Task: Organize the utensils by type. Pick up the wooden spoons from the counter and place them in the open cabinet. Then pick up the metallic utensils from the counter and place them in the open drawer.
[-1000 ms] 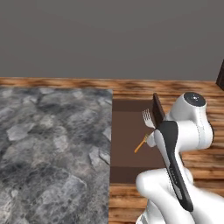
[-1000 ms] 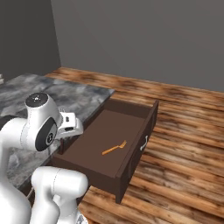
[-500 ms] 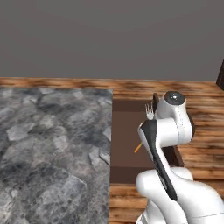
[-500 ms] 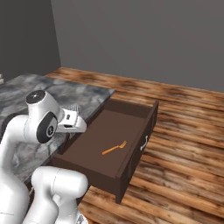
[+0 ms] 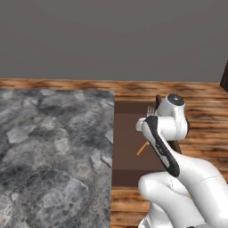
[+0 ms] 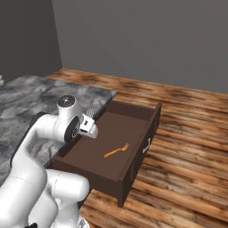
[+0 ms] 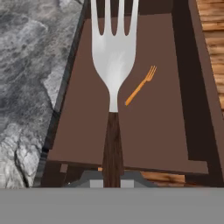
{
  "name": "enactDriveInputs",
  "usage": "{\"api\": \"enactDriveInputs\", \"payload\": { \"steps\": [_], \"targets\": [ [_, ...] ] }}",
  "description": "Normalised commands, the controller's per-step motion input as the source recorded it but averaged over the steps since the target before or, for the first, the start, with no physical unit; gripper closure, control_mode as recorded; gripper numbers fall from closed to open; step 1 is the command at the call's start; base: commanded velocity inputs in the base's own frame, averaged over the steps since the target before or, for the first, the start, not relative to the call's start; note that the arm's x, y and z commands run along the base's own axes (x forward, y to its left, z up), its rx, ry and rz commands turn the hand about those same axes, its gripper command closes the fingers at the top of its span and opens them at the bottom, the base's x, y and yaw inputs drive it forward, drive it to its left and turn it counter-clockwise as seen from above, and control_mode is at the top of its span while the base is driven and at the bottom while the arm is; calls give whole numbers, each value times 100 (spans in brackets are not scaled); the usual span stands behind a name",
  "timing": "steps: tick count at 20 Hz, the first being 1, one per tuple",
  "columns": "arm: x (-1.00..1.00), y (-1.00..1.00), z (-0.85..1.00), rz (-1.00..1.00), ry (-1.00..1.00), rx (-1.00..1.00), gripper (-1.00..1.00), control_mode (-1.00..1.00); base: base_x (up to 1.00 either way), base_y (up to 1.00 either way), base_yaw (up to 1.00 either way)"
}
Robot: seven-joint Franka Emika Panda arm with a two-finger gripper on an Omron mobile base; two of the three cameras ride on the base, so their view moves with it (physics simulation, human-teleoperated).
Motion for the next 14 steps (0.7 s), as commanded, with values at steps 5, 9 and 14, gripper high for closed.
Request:
{"api": "enactDriveInputs", "payload": {
  "steps": [5,9,14],
  "targets": [
    [68,0,-64,0,0,5,100,-100,0,0,0],
    [78,3,-39,-3,0,0,100,-100,0,0,0],
    [62,0,-52,-6,1,0,100,-100,0,0,0]
  ]
}}
